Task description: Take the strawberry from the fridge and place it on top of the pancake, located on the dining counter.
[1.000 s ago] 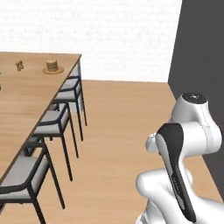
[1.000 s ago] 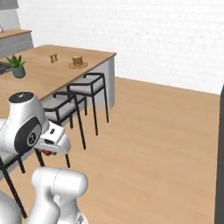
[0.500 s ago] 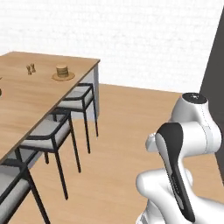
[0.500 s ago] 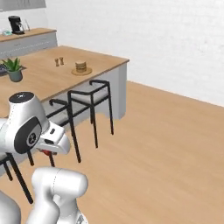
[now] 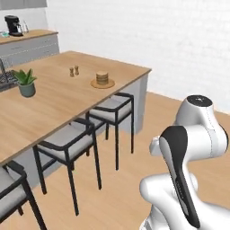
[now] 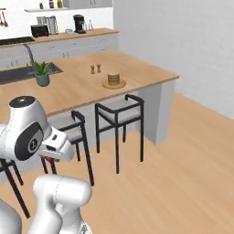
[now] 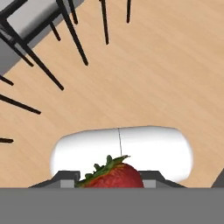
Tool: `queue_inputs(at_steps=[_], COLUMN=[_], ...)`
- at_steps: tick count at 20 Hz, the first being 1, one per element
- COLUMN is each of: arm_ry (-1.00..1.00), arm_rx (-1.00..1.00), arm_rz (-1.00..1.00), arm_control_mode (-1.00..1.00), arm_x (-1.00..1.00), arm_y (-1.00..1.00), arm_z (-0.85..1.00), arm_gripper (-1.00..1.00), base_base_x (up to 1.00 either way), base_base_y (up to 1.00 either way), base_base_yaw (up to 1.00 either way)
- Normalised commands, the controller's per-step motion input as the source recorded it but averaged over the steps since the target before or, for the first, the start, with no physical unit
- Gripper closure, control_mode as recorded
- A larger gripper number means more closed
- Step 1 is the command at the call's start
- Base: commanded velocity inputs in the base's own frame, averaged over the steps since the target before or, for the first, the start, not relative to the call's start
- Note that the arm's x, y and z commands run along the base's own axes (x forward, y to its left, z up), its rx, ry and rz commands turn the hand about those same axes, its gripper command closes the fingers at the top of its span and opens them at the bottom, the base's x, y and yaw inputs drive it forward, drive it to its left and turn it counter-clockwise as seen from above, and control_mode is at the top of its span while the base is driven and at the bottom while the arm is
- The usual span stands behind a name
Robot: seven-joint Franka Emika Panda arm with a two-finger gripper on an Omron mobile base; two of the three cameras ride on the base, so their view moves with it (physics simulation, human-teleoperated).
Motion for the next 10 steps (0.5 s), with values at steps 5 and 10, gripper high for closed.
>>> queue_inputs(at_steps=[5,10], arm_ry=[0.00,0.00], arm_rx=[0.00,0.00], arm_rz=[0.00,0.00], arm_control_mode=[1.00,1.00], arm_x=[0.00,0.00], arm_y=[0.00,0.00], arm_z=[0.00,0.00], arm_gripper=[1.00,1.00], base_base_x=[0.99,0.63], base_base_y=[-0.93,-1.00], base_base_yaw=[0.53,0.44])
